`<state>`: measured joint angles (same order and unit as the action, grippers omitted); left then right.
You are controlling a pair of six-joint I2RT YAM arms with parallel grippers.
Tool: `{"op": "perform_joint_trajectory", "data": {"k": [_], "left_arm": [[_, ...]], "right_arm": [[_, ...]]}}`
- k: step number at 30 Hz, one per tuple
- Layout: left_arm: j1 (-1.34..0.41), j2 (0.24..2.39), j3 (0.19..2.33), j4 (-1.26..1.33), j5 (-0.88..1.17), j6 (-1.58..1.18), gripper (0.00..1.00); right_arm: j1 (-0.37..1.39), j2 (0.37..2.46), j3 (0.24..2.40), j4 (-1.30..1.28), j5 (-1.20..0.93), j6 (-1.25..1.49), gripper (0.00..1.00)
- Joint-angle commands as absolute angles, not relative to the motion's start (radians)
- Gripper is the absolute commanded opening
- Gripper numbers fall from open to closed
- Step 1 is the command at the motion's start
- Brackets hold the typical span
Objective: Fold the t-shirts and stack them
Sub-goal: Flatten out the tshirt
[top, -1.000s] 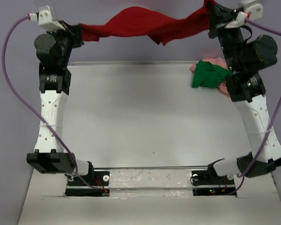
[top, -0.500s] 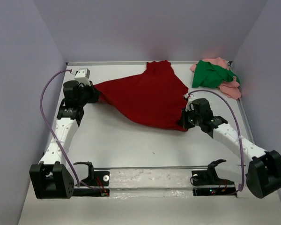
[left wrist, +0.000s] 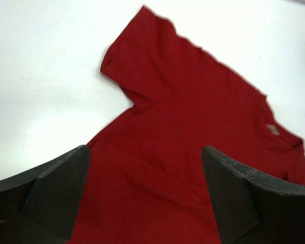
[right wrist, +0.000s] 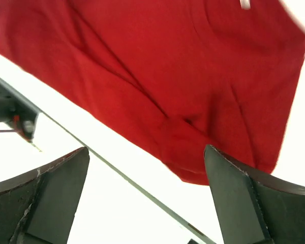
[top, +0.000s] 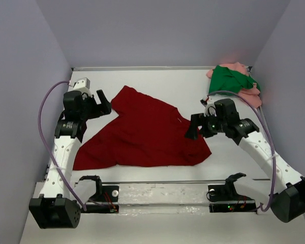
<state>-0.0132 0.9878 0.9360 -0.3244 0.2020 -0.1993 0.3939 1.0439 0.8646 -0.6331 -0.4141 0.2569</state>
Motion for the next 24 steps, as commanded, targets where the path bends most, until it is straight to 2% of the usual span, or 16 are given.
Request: {"op": "perform_joint_trajectory", "data": {"k": [1,4,5,6,7,8,10,11,13,16,18,21,24], "left_arm": [[-0.018,0.907,1.118,-0.299,0.235,-0.294,0.99],[-0.018,0.864,1.153,-0.201,0.073,-0.401,0.99],[-0.018,0.853,1.167,-0.219,-0.025,-0.446,0.99],[-0.018,0.859,1.176,-0.251,-0.205,-0.487,0.99],[-0.017,0.873,1.19,-0.308,-0.288,-0.535,0.99],[-0.017,0.909,1.209,-0.447,-0.366,-0.636,0.99],[-0.012,0.959,1.221,-0.602,-0.515,-0.75,0.99],[-0.011,1.0,1.212,-0.717,-0.531,-0.799,0.99],[-0.009,1.029,1.184,-0.779,-0.514,-0.922,0.99],[0.024,1.035,1.083,-0.718,-0.395,-0.965,0.99],[0.031,1.031,1.029,-0.654,-0.341,-0.965,0.99],[0.051,1.032,1.054,-0.667,-0.376,-0.902,0.99],[0.067,1.02,1.074,-0.675,-0.429,-0.862,0.99]], "right_arm": [[0.399,1.115,1.124,-0.733,-0.448,0.157,1.0],[0.399,1.205,1.307,-0.691,-0.318,0.134,1.0],[0.399,1.236,1.34,-0.651,-0.272,0.149,1.0],[0.399,1.3,1.373,-0.538,-0.244,0.162,0.99],[0.399,1.339,1.384,-0.479,-0.248,0.157,0.96],[0.399,1.385,1.396,-0.424,-0.311,0.128,0.89],[0.399,1.556,1.449,-0.312,-0.369,0.13,0.88],[0.411,1.621,1.475,-0.289,-0.418,0.129,0.88],[0.452,1.814,1.577,-0.298,-0.41,0.111,0.88],[0.517,2.041,1.675,-0.331,-0.267,0.04,0.88],[0.575,2.144,1.807,-0.388,-0.123,0.011,0.88],[0.627,2.311,1.98,-0.428,0.059,-0.069,0.88],[0.627,2.353,2.025,-0.433,0.103,-0.093,0.89]]}}
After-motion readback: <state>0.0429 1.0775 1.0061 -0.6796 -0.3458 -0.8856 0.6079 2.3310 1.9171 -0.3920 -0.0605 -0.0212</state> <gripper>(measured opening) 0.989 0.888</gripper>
